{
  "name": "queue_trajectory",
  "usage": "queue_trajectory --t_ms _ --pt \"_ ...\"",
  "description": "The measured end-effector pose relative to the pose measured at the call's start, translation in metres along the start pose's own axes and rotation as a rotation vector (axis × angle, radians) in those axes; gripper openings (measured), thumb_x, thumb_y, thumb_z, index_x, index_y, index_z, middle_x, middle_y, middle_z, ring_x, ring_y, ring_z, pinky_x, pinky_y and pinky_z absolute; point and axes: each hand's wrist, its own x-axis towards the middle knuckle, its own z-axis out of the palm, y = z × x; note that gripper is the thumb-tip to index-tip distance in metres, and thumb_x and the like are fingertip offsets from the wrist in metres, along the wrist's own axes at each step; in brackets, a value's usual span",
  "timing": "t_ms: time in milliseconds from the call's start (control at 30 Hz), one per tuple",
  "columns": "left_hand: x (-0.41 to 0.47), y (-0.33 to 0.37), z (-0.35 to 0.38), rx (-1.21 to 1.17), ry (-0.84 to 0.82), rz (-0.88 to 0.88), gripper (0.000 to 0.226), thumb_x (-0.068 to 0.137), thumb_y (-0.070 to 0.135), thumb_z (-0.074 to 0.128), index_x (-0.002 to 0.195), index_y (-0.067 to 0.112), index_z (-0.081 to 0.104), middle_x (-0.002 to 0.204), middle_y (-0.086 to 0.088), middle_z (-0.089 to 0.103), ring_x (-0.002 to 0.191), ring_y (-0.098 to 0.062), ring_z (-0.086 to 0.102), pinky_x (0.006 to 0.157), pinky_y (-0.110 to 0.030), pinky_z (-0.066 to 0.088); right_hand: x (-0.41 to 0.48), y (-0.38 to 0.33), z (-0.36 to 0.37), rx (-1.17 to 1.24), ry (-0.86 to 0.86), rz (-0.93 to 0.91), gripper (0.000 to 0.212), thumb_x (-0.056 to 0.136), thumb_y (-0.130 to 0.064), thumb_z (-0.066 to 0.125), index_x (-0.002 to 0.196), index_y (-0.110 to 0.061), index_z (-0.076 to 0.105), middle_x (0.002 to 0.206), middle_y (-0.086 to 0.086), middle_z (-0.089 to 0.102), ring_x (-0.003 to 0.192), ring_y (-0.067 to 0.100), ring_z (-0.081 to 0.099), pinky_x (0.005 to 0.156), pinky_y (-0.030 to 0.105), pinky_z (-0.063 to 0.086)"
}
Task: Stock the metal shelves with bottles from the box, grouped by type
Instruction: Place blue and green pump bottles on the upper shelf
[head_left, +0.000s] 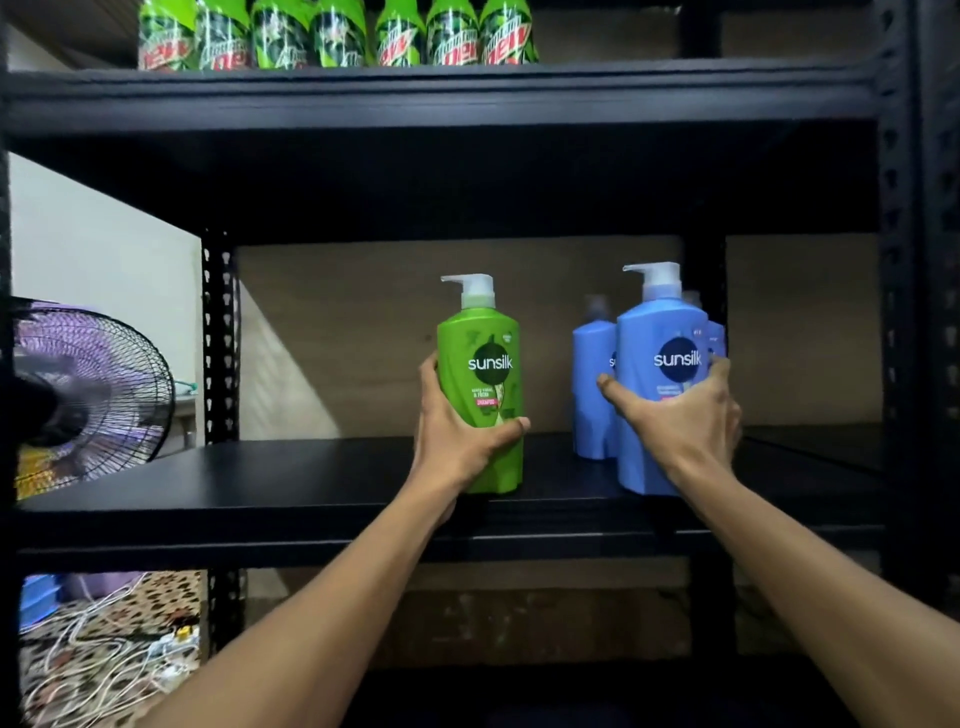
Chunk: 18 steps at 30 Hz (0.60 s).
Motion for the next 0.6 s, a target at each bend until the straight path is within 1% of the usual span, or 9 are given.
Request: queue_trajectory --t_ms 67,167,233,333,467,533,600 --pt "0.004 -0.003 0.000 0.017 -0.006 -0.008 0.104 0.058 0.022 0.099 0.138 0.037 0.035 0.115 0.011 0.067 0.101 -0.007 0.067 0.096 -0.044 0.056 0.003 0.004 0.006 -0.018 -0.041 -0.015 0.112 0.055 -0.071 0.082 0.139 -0.014 0.036 0.128 0.008 0.059 0.118 0.035 0.057 0.099 0.044 0.047" --pt "0.005 -0.010 0.001 0.041 -0.013 -0.017 0.103 0.058 0.024 0.099 0.136 0.041 0.034 0.116 0.012 0.068 0.103 -0.009 0.067 0.096 -0.045 0.056 0.006 0.012 0.013 -0.071 -0.066 -0.030 0.123 0.060 -0.073 0.080 0.150 -0.012 0.021 0.147 0.013 0.042 0.135 0.036 0.043 0.110 0.049 0.039" --pt "0.004 -0.014 0.002 0.037 -0.007 -0.022 0.104 0.058 0.025 0.099 0.137 0.042 0.033 0.116 0.014 0.067 0.103 -0.008 0.067 0.097 -0.044 0.056 0.011 0.019 0.019 -0.128 -0.054 -0.048 0.125 0.062 -0.074 0.078 0.150 -0.009 0.018 0.150 0.016 0.036 0.139 0.038 0.036 0.113 0.051 0.035" --pt "0.005 -0.017 0.004 0.031 -0.005 -0.025 0.105 0.058 0.023 0.099 0.137 0.041 0.033 0.116 0.014 0.067 0.103 -0.009 0.068 0.098 -0.044 0.056 0.023 0.026 0.025 -0.191 -0.054 -0.010 0.120 0.065 -0.068 0.080 0.148 -0.006 0.020 0.148 0.019 0.035 0.137 0.040 0.035 0.109 0.050 0.036" --pt "0.005 -0.018 0.005 0.034 -0.002 -0.030 0.104 0.058 0.021 0.099 0.137 0.039 0.033 0.117 0.013 0.066 0.103 -0.009 0.067 0.097 -0.044 0.056 0.040 0.036 0.029 -0.180 -0.134 0.058 0.118 0.062 -0.067 0.082 0.145 -0.009 0.021 0.148 0.018 0.037 0.137 0.039 0.037 0.107 0.050 0.037" --pt "0.003 -0.015 0.005 0.041 -0.006 -0.033 0.101 0.060 0.020 0.098 0.134 0.038 0.032 0.115 0.014 0.064 0.101 -0.004 0.065 0.096 -0.041 0.056 0.044 0.044 0.030 -0.166 -0.172 0.064 0.118 0.062 -0.069 0.081 0.144 -0.012 0.020 0.147 0.017 0.039 0.136 0.039 0.038 0.108 0.050 0.038" --pt "0.002 -0.013 0.005 0.044 -0.009 -0.041 0.100 0.061 0.020 0.098 0.133 0.038 0.031 0.114 0.016 0.063 0.100 -0.002 0.064 0.095 -0.038 0.056 0.044 0.048 0.030 -0.175 -0.207 0.073 0.119 0.063 -0.068 0.081 0.147 -0.015 0.016 0.150 0.016 0.036 0.138 0.040 0.036 0.111 0.051 0.036"
